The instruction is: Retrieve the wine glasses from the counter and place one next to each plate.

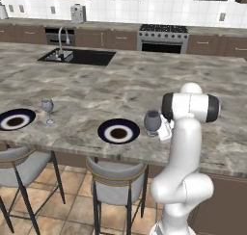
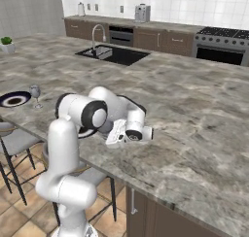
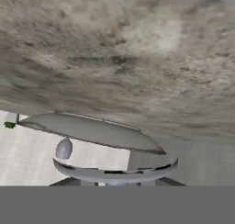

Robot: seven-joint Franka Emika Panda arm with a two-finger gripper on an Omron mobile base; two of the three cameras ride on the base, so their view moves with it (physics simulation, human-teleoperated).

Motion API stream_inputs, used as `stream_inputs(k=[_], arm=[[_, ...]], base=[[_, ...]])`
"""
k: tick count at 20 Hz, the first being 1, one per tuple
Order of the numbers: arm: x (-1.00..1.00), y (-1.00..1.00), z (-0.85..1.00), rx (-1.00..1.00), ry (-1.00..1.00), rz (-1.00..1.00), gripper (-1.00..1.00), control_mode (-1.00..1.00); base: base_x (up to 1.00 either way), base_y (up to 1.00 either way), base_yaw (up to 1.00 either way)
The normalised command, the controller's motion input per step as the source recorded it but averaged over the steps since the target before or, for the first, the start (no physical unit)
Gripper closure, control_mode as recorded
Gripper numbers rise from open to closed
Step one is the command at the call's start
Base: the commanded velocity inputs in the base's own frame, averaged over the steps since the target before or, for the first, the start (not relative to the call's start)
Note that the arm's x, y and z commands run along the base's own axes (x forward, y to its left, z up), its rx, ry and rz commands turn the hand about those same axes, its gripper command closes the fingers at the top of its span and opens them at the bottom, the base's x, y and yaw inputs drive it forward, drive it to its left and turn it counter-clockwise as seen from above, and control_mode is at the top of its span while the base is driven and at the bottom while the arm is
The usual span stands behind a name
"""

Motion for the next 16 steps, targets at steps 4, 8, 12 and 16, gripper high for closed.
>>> stream_inputs(k=[4,8,12,16], arm=[[0.23,0.03,-0.27,-0.04,0.02,0.00,1.00,-1.00],[0.29,0.06,-0.26,-0.04,0.02,0.00,1.00,-1.00],[0.33,0.11,-0.22,-0.03,0.03,0.00,1.00,-1.00],[0.28,0.17,-0.18,-0.02,0.08,0.00,1.00,-1.00]], base=[[0.00,0.00,0.00],[0.00,0.00,0.00],[0.00,0.00,0.00],[0.00,0.00,0.00]])
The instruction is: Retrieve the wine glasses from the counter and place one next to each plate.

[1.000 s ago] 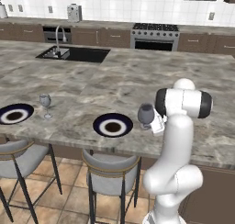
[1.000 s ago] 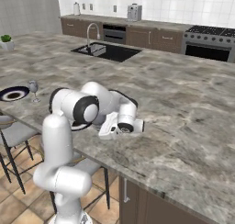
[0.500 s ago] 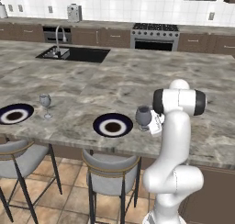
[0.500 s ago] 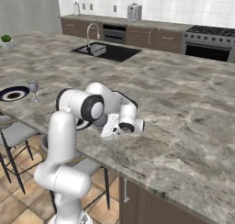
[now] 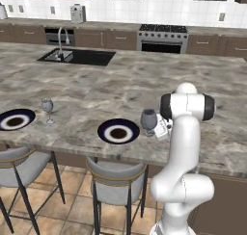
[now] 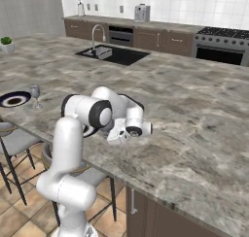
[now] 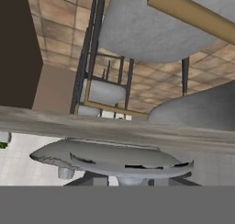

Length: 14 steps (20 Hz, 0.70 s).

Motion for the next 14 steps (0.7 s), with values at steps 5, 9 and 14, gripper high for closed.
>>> stream_inputs(k=[5,9,14], arm=[[0.09,0.14,-0.19,-0.01,0.01,0.00,1.00,-1.00],[0.02,0.19,-0.26,0.00,0.00,0.00,1.00,-1.00],[0.00,0.07,-0.41,-0.02,0.03,0.00,1.00,-1.00]], base=[[0.00,0.00,0.00],[0.00,0.00,0.00],[0.00,0.00,0.00]])
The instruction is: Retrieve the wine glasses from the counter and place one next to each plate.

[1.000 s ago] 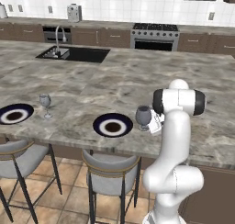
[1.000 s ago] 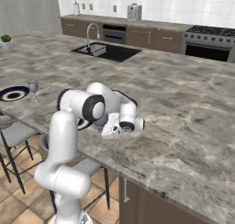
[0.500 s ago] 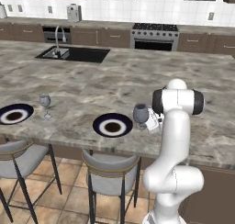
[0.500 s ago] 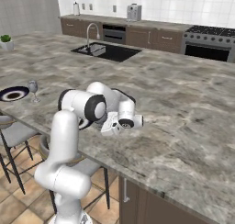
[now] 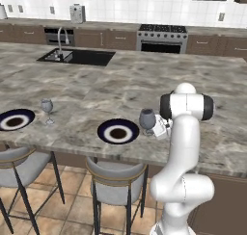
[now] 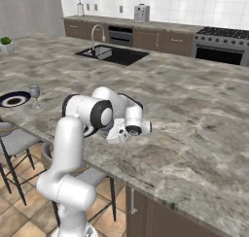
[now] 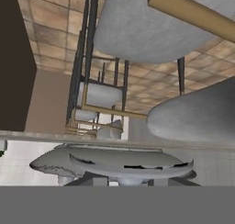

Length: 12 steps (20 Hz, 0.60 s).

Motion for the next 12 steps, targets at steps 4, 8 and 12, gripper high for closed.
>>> stream_inputs(k=[4,8,12], arm=[[0.00,0.00,-0.50,-0.04,0.03,0.00,1.00,-1.00],[0.00,0.00,-0.57,-0.04,0.02,0.00,1.00,-1.00],[0.00,0.00,-0.60,-0.05,0.01,0.00,-1.00,-1.00]], base=[[0.00,0.00,0.00],[0.00,0.00,0.00],[0.00,0.00,0.00]])
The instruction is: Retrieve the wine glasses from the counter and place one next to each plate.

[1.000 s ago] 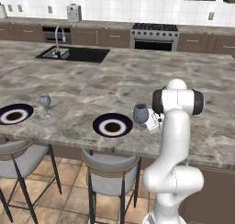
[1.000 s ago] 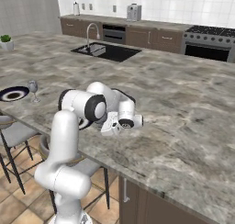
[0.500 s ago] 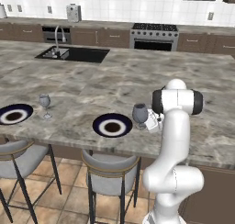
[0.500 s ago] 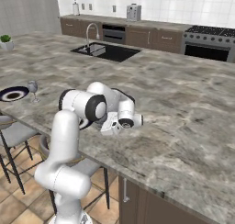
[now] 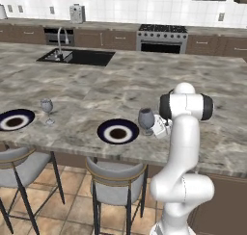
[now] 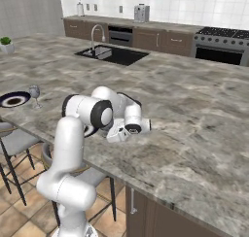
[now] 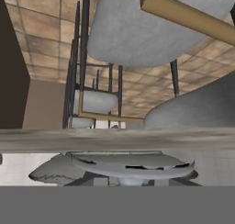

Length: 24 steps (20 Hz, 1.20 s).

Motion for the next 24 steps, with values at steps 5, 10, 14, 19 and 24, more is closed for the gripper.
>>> stream_inputs(k=[5,10,14,19,24], arm=[[0.00,-0.04,-0.42,-0.02,0.00,0.00,-1.00,-1.00],[0.00,-0.16,-0.37,0.00,0.00,0.00,-1.00,-1.00],[0.00,-0.14,-0.38,0.00,0.00,0.00,-1.00,-1.00],[0.00,-0.12,-0.33,0.00,0.00,0.00,-1.00,-1.00],[-0.01,-0.21,-0.29,-0.01,0.00,-0.04,-1.00,-1.00]], base=[[0.00,0.00,0.00],[0.00,0.00,0.00],[0.00,0.00,0.00],[0.00,0.00,0.00],[0.00,0.00,0.00]])
